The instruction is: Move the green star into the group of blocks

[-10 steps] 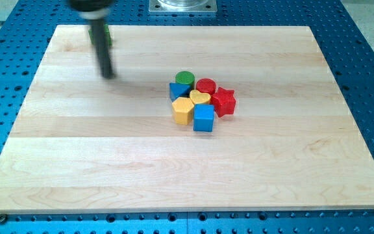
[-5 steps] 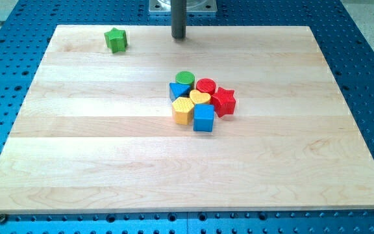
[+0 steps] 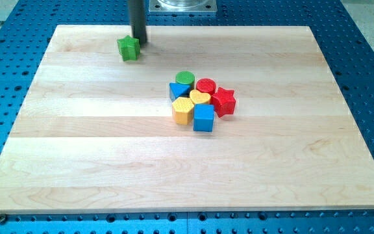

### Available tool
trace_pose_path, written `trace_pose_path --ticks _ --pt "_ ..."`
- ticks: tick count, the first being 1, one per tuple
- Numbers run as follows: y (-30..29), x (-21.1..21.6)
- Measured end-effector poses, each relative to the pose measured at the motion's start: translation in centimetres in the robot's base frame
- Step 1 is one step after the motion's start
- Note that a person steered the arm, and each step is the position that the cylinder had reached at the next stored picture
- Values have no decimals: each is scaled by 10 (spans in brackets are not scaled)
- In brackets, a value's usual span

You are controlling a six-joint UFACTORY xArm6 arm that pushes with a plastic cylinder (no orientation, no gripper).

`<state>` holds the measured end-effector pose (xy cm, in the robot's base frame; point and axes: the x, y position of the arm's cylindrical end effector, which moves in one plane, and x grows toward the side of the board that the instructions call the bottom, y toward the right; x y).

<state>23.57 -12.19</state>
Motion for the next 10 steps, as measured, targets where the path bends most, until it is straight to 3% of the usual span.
trace_pose_path --ticks 1,4,6,7,8,9,10 --pt "-27 14" --pt "-34 44" --pt "113 31" --pt "149 33" --pt "83 0" --pt "80 32" --pt "113 58"
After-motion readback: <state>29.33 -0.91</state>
